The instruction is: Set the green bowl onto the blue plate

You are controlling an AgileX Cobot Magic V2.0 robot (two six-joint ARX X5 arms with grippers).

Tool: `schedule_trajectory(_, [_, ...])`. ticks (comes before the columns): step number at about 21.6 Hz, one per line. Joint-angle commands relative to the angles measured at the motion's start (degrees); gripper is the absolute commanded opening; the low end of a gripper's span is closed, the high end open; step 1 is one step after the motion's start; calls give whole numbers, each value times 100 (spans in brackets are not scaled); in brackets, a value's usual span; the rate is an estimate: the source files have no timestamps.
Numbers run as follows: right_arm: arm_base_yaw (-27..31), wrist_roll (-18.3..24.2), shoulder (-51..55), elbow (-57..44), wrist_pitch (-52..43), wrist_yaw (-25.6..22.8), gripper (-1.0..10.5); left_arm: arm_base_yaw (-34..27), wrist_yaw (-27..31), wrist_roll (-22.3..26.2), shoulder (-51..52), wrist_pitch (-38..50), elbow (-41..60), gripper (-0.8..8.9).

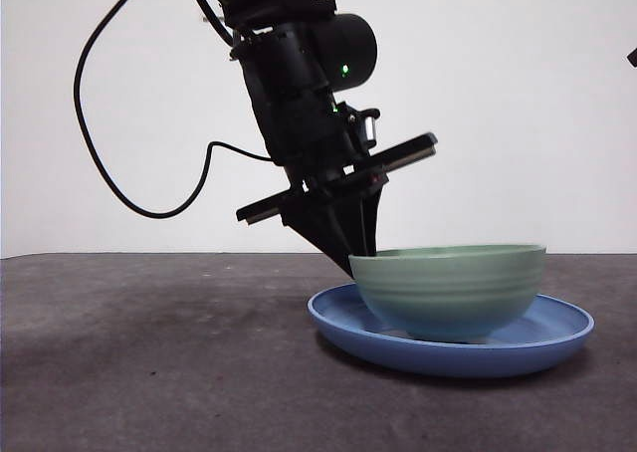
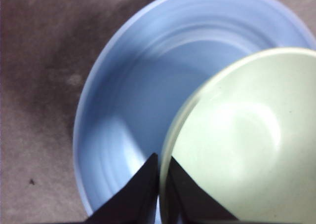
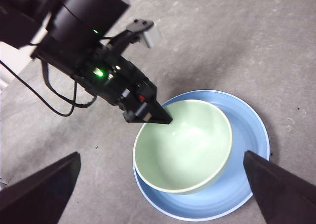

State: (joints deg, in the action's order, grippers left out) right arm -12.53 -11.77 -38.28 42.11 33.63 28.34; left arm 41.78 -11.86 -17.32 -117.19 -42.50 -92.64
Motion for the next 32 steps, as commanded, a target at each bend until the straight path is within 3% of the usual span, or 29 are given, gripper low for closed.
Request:
schedule_trajectory(1, [-26,66,-17,98,-55,13,556,46,103,-26,-103,81,-166,15])
schedule_trajectory(11, [-26,66,-17,98,-55,13,556,39,116,-13,-101,223,-173,60])
schedule_trajectory(15, [-26,63,-17,98,-57,11,556,28,114,-28,-79,68,-286,405])
schedule_trajectory(17, [-26,63,-17,98,-55,13,556,17,114,35,-50,-302,-546,465])
schedule_trajectory(20, [-26,66,-17,98,-57,13,556,-24,127,584,177,-1043,-962,546])
schedule_trajectory(25, [-24,66,-17,98,-57,11,556,-184,481,1071,1508,-1733,-1008,572])
schedule_trajectory(28, [-26,66,-17,98,-57,11,556,-428,485,1154,2544,-1998,-1005,572])
schedule_trajectory(32, [-26,63,-17,98,-52,15,556,-883,503,1644,3926,-2402,-868,572])
